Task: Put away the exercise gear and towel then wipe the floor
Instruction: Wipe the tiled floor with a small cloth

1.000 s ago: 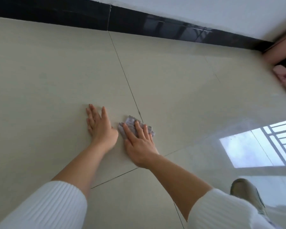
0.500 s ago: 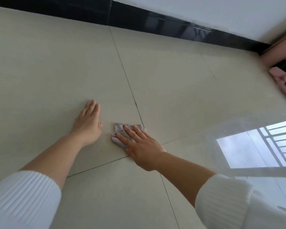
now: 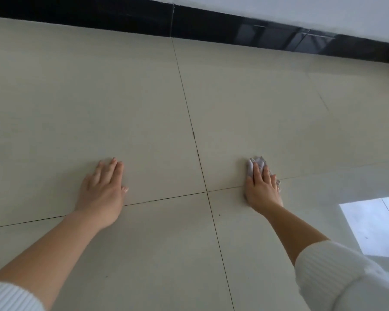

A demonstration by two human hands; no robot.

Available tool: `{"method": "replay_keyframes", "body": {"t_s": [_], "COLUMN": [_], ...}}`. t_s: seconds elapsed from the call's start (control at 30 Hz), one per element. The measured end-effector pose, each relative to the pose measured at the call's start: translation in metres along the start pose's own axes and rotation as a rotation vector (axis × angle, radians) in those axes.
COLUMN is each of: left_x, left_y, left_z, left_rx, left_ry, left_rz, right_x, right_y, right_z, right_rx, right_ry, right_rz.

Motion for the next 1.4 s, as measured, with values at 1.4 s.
{"method": "replay_keyframes", "body": {"t_s": [1.4], "left_x": [-0.034], "left_y": [-0.066], "left_z": [0.057], "left_rx": [0.219], "left_ry": [-0.155], "left_rz": [-0.155], "right_x": [-0.151], "right_y": [-0.129], "right_z": [0.159], "right_rx": [1.048], "right_ry": [-0.280], "right_rz": [0.365]}}
Point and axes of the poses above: each hand's wrist, its own y-axis towards the middle knuckle, its own x-axis out of the back of the hand, z = x × y, the point moved 5 cm from there along y, towards the middle knuckle, and after that the axes turned 15 degrees about y, right-handed, at the moved point
